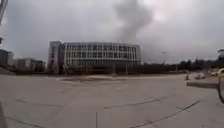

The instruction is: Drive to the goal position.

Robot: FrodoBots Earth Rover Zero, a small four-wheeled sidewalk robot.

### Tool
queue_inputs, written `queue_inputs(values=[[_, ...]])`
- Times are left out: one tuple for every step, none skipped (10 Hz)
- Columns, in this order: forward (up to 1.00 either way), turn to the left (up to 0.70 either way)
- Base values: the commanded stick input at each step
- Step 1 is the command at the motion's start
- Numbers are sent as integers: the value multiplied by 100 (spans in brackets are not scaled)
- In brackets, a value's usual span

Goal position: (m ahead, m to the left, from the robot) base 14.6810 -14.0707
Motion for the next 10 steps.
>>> queue_inputs(values=[[70,0],[70,0],[70,0],[70,0],[70,0],[70,0],[70,0],[70,0],[70,0],[70,0]])
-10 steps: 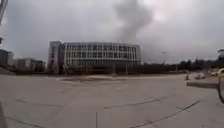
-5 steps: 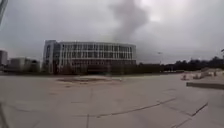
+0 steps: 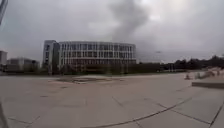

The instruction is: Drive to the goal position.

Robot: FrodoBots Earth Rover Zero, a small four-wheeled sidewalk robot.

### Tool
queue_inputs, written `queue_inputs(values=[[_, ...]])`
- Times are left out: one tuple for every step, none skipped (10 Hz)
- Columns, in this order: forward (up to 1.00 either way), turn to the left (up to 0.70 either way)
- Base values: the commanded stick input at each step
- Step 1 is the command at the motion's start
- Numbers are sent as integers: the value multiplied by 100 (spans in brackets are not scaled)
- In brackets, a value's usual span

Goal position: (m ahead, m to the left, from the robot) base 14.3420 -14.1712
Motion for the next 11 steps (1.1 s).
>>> queue_inputs(values=[[70,0],[70,0],[70,0],[70,0],[70,0],[70,0],[70,0],[70,0],[70,0],[70,0],[70,0]])
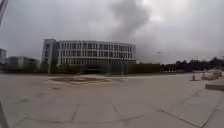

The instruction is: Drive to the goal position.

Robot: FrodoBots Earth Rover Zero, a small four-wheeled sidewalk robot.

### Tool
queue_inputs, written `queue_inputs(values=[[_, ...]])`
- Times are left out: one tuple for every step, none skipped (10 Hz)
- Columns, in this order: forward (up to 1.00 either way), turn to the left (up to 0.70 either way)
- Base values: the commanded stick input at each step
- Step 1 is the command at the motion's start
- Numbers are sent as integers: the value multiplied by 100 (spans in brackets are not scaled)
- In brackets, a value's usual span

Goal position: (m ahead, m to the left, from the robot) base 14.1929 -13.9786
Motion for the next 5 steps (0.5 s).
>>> queue_inputs(values=[[70,0],[70,0],[70,0],[70,0],[70,0]])
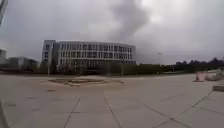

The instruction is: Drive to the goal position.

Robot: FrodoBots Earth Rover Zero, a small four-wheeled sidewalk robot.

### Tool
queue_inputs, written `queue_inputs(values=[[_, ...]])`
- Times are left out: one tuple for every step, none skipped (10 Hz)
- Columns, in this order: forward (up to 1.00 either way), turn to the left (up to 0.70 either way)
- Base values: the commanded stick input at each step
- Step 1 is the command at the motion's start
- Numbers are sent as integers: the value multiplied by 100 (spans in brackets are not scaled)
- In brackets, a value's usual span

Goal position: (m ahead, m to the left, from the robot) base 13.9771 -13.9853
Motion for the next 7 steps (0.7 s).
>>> queue_inputs(values=[[70,0],[70,0],[70,0],[70,0],[70,0],[70,0],[70,0]])
